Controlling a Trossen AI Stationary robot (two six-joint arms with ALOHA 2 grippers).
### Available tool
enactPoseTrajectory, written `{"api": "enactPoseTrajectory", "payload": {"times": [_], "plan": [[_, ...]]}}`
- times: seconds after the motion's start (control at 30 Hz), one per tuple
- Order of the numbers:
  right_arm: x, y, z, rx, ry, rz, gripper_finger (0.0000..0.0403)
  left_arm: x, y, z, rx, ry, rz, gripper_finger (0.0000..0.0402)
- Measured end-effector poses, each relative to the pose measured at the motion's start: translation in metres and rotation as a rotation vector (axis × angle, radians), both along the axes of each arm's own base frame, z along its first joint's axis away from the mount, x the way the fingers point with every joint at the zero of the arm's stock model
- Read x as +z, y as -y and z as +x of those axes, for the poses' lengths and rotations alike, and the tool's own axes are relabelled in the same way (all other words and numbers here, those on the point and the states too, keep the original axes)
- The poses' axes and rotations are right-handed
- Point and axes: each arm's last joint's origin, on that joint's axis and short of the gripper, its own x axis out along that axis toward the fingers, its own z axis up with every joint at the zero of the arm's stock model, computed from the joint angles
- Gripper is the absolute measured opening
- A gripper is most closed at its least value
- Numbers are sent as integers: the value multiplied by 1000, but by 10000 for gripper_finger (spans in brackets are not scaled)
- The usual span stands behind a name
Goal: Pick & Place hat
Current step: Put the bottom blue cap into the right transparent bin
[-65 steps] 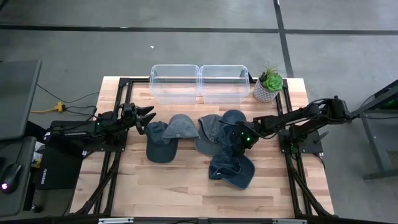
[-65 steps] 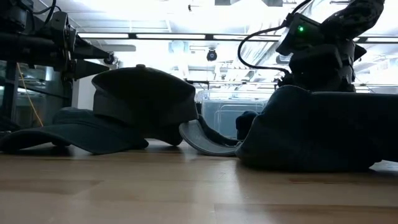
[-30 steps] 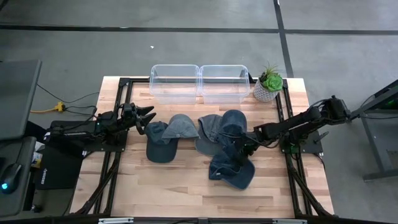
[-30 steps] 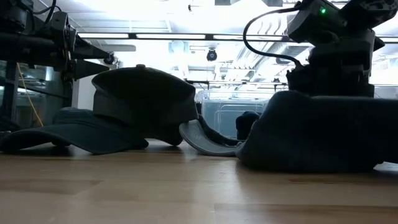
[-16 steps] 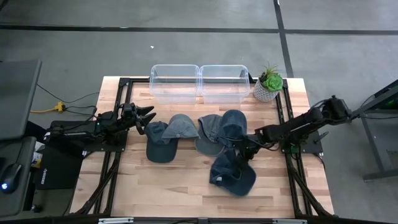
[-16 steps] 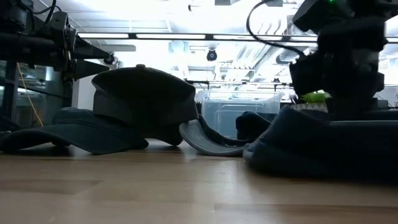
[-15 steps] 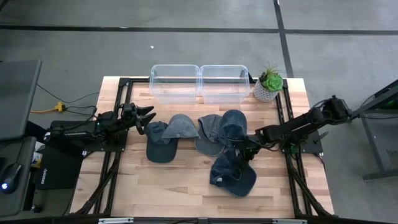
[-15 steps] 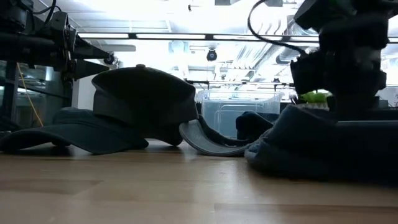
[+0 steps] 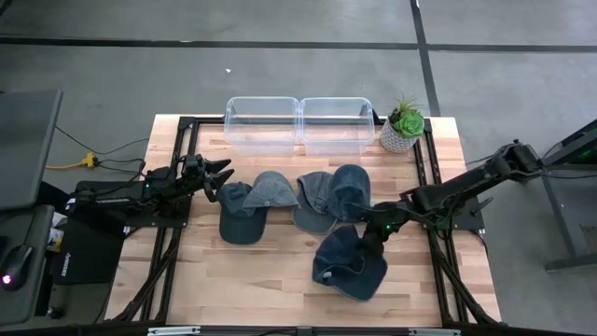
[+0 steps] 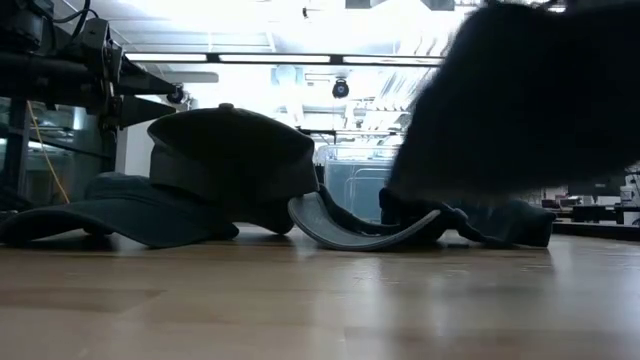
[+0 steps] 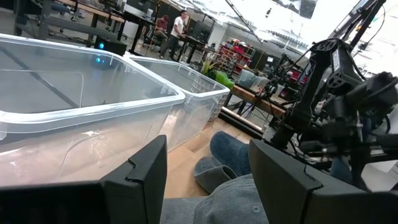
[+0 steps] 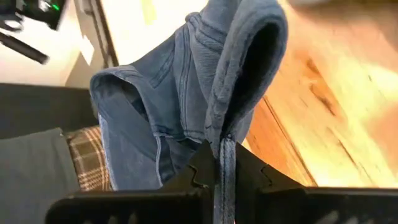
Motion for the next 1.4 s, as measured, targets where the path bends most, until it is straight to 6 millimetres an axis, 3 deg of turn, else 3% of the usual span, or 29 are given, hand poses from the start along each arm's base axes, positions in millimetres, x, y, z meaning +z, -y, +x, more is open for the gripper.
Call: {"api": "enactPoseTrajectory", "payload": {"times": [0.33, 0.7, 0.9, 1.13, 1.4], "plan": [[28, 11, -8, -166, 234, -249, 15, 0, 0, 0, -1, 0, 0, 193], [74, 20, 1, -293, 439, -759, 15, 0, 0, 0, 0, 0, 0, 193], [93, 31, 4, -461, 459, -1068, 15, 0, 0, 0, 0, 0, 0, 193], [106, 63, 13, -537, 481, -1220, 15, 0, 0, 0, -1, 1, 0, 193], [119, 125, 12, -738, 472, -1297, 15, 0, 0, 0, 0, 0, 0, 193]]}}
